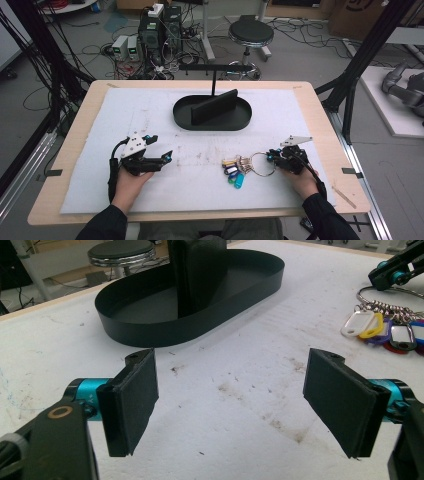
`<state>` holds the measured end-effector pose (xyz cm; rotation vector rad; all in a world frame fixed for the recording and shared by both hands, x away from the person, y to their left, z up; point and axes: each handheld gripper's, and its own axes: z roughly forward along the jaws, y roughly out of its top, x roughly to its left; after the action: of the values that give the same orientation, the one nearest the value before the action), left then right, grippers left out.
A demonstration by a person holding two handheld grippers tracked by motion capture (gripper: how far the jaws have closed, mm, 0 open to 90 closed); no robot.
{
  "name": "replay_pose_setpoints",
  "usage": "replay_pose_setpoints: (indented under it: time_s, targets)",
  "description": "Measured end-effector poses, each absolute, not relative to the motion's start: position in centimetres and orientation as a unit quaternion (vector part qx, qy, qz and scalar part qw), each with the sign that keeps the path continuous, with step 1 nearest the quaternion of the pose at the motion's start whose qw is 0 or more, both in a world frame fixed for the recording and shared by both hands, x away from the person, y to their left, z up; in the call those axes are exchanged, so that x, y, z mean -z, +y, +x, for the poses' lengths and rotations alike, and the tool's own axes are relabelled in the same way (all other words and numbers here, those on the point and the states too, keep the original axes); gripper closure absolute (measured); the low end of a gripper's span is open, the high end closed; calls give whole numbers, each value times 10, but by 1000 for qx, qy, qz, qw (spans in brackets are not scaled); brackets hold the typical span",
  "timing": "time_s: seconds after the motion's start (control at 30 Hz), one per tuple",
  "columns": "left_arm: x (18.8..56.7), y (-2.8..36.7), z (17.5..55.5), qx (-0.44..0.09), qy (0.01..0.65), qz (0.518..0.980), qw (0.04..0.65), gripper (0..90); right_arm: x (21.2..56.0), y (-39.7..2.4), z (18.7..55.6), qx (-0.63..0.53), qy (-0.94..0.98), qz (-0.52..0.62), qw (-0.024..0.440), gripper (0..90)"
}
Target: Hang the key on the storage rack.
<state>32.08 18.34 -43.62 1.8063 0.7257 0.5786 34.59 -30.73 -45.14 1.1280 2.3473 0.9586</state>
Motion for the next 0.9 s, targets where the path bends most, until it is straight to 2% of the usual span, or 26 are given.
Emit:
replay_pose_setpoints:
  time_s: [0.03, 0.13, 0.53, 0.9]
  targets:
    - [437, 183, 321, -241, 305, 756, 527, 221, 451, -306, 345, -338, 833, 398, 184, 866]
    - [436, 183, 320, -243, 303, 757, 526, 220, 451, -304, 345, -330, 836, 394, 195, 872]
    - [436, 184, 320, -244, 303, 756, 527, 220, 431, -316, 339, -455, 772, 422, 137, 875]
    - [436, 182, 320, -244, 301, 757, 526, 221, 424, -306, 330, -498, 758, 407, 112, 872]
